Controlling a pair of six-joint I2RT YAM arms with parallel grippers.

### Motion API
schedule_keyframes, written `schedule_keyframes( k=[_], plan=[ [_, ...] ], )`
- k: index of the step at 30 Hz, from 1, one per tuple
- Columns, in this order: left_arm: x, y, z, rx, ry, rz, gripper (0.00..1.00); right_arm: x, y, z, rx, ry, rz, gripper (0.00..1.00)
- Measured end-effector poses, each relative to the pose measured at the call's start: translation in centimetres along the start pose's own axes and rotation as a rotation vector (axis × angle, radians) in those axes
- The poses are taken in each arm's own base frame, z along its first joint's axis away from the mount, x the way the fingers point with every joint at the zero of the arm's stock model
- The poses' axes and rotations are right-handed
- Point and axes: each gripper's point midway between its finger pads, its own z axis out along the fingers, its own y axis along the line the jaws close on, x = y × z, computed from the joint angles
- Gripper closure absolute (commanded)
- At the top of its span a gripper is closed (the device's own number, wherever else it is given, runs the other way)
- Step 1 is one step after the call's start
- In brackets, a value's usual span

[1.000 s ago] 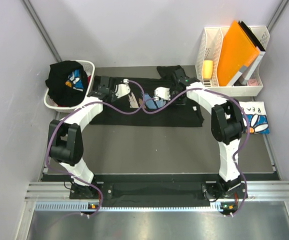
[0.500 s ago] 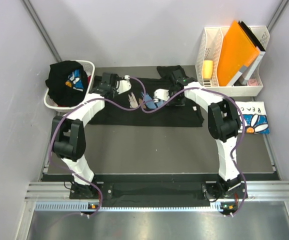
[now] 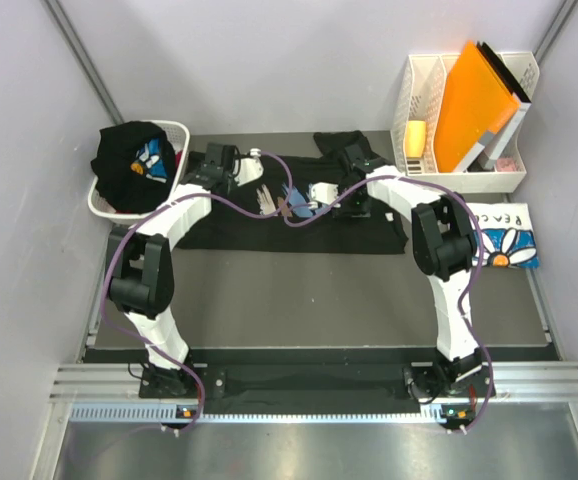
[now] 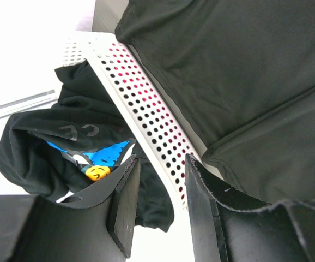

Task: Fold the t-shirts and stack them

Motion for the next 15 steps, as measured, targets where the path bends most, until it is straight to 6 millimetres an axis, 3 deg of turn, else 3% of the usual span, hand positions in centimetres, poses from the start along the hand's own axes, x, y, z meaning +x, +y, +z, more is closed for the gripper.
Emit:
schedule_keyframes(
  k=[7, 15],
  plan=[
    [0.0, -0.1, 0.2, 0.004, 0.003, 0.008, 0.57, -0.5, -0.3, -0.5, -0.004, -0.018, 0.0, 0.57],
    [0.1, -0.3, 0.5, 0.009, 0.007, 0.013, 0.56, -0.7, 1.2, -0.4, -0.046, -0.017, -0.004, 0.55]
  ],
)
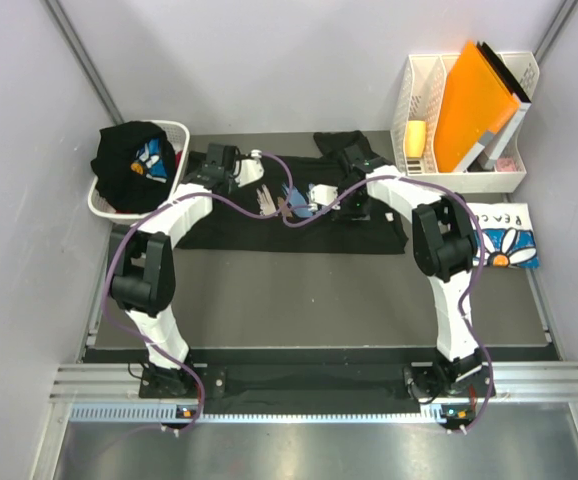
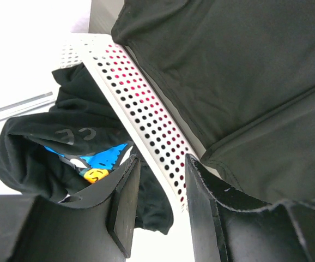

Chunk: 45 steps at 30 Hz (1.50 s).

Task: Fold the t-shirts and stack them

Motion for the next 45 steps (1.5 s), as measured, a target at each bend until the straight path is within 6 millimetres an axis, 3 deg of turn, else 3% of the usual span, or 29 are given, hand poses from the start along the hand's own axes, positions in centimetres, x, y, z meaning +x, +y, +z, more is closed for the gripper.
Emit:
schedule_keyframes(
  k=[5, 8, 17, 18, 22, 25, 30, 31, 32, 34, 37, 45],
  plan=[
    [-0.3, 0.3, 0.1, -0.006, -0.005, 0.003, 0.57, 0.0, 1.2, 0.4, -0.03, 0.005, 0.01, 0.56],
    [-0.3, 0.1, 0.5, -0.002, -0.002, 0.007, 0.56, 0.0, 1.0, 0.4, -0.021, 0.005, 0.018, 0.63],
    [-0.3, -0.2, 0.9, 0.007, 0.0, 0.015, 0.56, -0.1, 0.5, 0.7, 0.019, 0.018, 0.04, 0.66],
    [-0.3, -0.2, 0.9, 0.008, 0.001, 0.018, 0.57, -0.1, 0.5, 0.7, 0.02, 0.019, 0.041, 0.68],
    [-0.3, -0.2, 0.9, 0.007, 0.0, 0.018, 0.56, -0.1, 0.2, 0.8, 0.035, 0.023, 0.044, 0.97],
    [-0.3, -0.2, 0.9, 0.007, -0.001, 0.018, 0.57, -0.2, -0.2, 0.8, 0.054, 0.022, 0.044, 1.0],
    [-0.4, -0.2, 0.9, 0.009, -0.003, 0.018, 0.56, -0.4, -0.5, 0.8, 0.07, 0.022, 0.038, 0.97],
    [-0.4, -0.3, 0.9, 0.01, -0.005, 0.018, 0.57, -0.5, -0.6, 0.8, 0.071, 0.023, 0.034, 0.82],
    [-0.4, -0.3, 0.9, 0.011, -0.006, 0.018, 0.57, -0.5, -0.6, 0.8, 0.071, 0.025, 0.032, 0.74],
    [-0.4, -0.3, 0.9, 0.011, -0.007, 0.018, 0.57, -0.4, -0.7, 0.7, 0.075, 0.034, 0.016, 0.65],
    [-0.4, -0.3, 0.9, 0.011, -0.007, 0.018, 0.57, -0.3, -0.7, 0.6, 0.076, 0.043, 0.003, 0.6],
    [-0.4, -0.3, 0.9, 0.011, -0.007, 0.017, 0.57, -0.2, -0.8, 0.6, 0.075, 0.048, -0.014, 0.62]
  ],
)
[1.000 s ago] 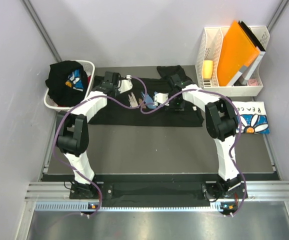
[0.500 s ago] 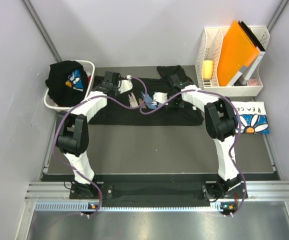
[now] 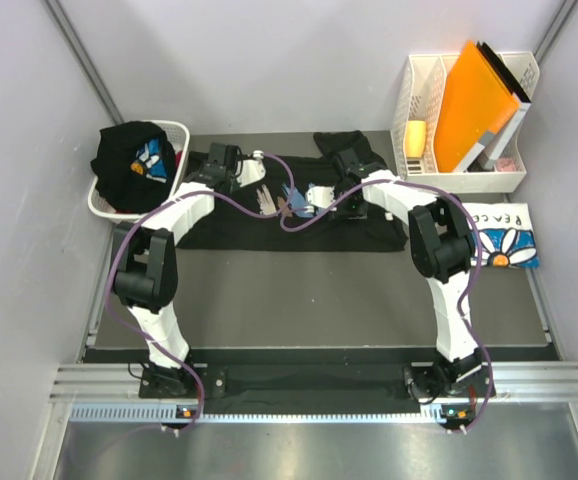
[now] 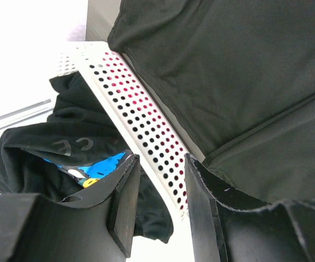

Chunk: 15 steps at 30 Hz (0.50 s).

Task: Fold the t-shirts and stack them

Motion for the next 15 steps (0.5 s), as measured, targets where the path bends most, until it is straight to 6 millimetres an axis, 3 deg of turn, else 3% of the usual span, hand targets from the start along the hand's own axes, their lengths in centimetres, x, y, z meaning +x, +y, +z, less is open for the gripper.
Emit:
schedule_keyframes(
  k=[12, 15],
  plan=[
    [0.0, 0.0, 0.0, 0.0, 0.0, 0.0, 0.57, -1.3, -2.2, -1.7, 0.041, -0.043, 0.011, 0.62],
    [0.0, 0.0, 0.0, 0.0, 0.0, 0.0, 0.57, -1.4, -2.2, -1.8, 0.041, -0.047, 0.015, 0.59]
  ],
)
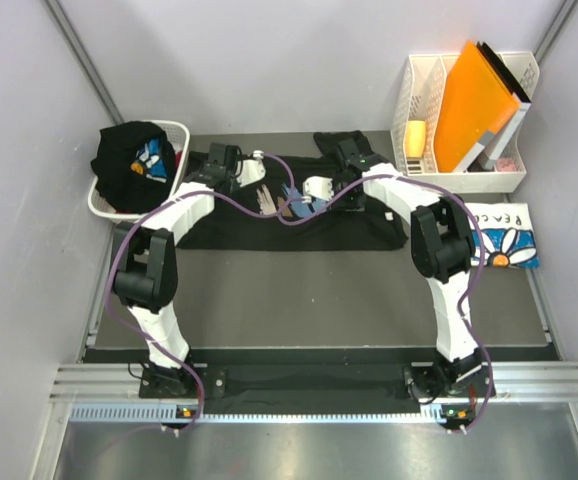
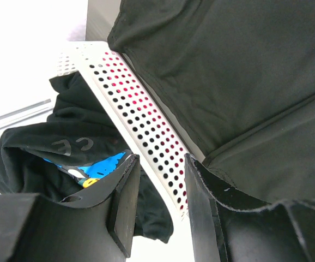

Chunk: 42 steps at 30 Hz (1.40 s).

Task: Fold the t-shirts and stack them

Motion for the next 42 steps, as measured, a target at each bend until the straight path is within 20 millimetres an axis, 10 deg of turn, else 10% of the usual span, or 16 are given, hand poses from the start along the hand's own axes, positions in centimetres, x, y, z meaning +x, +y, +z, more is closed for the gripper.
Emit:
schedule_keyframes(
  k=[9, 42],
  plan=[
    [0.0, 0.0, 0.0, 0.0, 0.0, 0.0, 0.57, 0.0, 1.0, 0.0, -0.043, -0.008, 0.007, 0.4],
    [-0.2, 0.4, 0.0, -0.017, -0.008, 0.002, 0.57, -1.3, -0.5, 0.4, 0.036, -0.069, 0.114, 0.45]
  ],
)
